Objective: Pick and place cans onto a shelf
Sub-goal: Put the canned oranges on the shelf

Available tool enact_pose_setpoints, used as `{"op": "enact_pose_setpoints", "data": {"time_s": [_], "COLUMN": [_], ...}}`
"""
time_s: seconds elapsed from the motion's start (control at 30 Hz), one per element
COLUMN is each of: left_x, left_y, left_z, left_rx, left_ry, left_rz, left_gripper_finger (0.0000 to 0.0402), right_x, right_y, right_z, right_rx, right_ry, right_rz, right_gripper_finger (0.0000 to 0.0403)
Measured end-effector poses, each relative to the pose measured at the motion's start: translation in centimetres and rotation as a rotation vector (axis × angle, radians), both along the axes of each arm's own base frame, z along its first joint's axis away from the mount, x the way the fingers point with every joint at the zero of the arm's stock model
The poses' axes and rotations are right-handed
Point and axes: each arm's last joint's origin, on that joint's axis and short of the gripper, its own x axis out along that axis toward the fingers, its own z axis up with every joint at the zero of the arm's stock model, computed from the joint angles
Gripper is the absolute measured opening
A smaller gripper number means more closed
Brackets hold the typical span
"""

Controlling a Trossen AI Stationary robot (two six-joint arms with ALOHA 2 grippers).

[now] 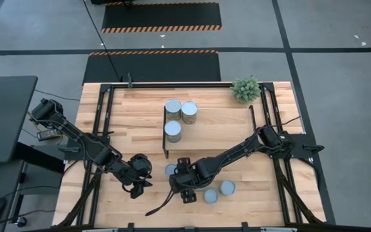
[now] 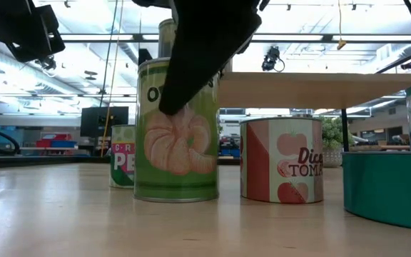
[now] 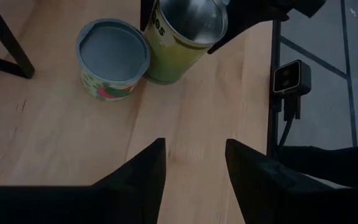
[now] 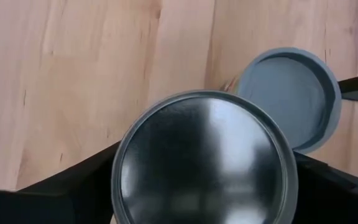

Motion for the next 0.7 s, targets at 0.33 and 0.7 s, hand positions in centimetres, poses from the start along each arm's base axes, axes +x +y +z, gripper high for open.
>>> {"op": "enact_pose_setpoints", "data": {"time_s": [0.33, 0.7], "left_x": [0.0, -0.6], "left_y": [0.0, 0.6], "left_z": [0.1, 1.6], "left_rx": [-0.003, -0.014], "left_ry": [-0.004, -0.069], "left_rz": [0.0, -0.004], "left_gripper_finger": [0.0172, 0.0172], "right_x": [0.4, -1.0], "right_y": [0.3, -0.9], "right_z": [1.4, 10.5], "right_rx": [0.093, 0.052], "right_ry": [-0.013, 0.05], "right_rz": [-0.011, -0.097], "right_gripper_finger": [0.0312, 0.0312]}}
